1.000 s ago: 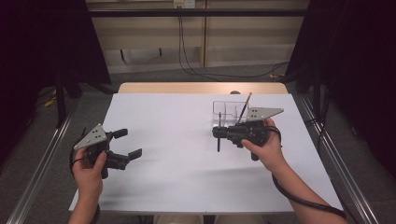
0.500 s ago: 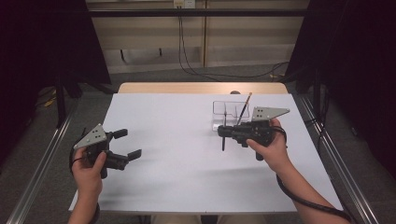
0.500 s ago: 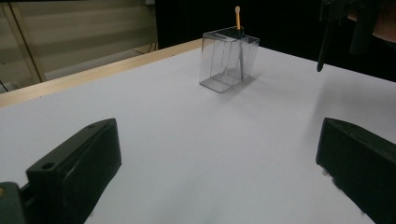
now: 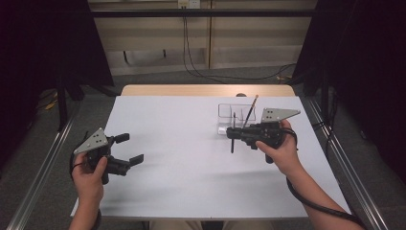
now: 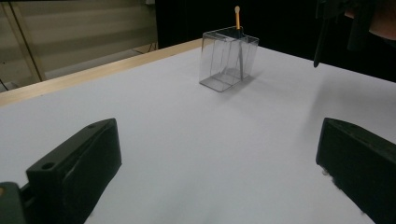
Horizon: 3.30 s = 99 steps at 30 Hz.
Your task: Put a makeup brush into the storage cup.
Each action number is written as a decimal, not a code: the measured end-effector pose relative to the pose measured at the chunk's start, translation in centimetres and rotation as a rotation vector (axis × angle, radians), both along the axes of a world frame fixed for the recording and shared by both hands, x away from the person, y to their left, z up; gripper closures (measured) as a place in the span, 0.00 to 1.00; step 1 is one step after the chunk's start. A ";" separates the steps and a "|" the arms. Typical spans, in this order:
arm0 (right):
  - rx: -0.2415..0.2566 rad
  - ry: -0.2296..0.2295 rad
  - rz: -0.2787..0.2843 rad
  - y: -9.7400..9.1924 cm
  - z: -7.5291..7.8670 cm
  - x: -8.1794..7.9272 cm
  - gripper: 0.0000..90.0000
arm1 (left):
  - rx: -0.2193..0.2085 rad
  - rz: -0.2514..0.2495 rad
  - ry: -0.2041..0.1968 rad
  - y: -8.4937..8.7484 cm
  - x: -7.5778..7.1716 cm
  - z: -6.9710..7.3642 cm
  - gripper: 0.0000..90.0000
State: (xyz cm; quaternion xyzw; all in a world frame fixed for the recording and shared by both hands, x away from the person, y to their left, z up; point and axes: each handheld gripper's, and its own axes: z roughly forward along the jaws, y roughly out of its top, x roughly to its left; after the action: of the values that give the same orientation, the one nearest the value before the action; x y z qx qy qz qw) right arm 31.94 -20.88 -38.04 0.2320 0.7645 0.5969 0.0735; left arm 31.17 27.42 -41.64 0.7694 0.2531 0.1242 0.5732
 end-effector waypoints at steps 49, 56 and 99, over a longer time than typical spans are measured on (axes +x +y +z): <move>-0.007 -0.045 -0.141 -3.5 3.4 3.6 0.94 | 0.017 0.004 -0.001 0.2 -0.2 -0.3 0.00; -0.013 -0.049 -0.170 -3.9 3.7 4.2 0.94 | 0.019 0.002 0.000 0.1 -0.2 -0.3 0.00; 0.041 -0.024 -0.370 -5.8 1.7 7.3 0.94 | 0.025 -0.001 0.003 0.1 -0.1 -0.5 0.00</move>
State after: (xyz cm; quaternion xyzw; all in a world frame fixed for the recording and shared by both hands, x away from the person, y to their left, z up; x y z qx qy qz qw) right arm 39.20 -26.63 -36.31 0.3631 0.6956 0.5912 0.1865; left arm 31.03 27.52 -42.15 0.7769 0.2519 0.1260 0.5631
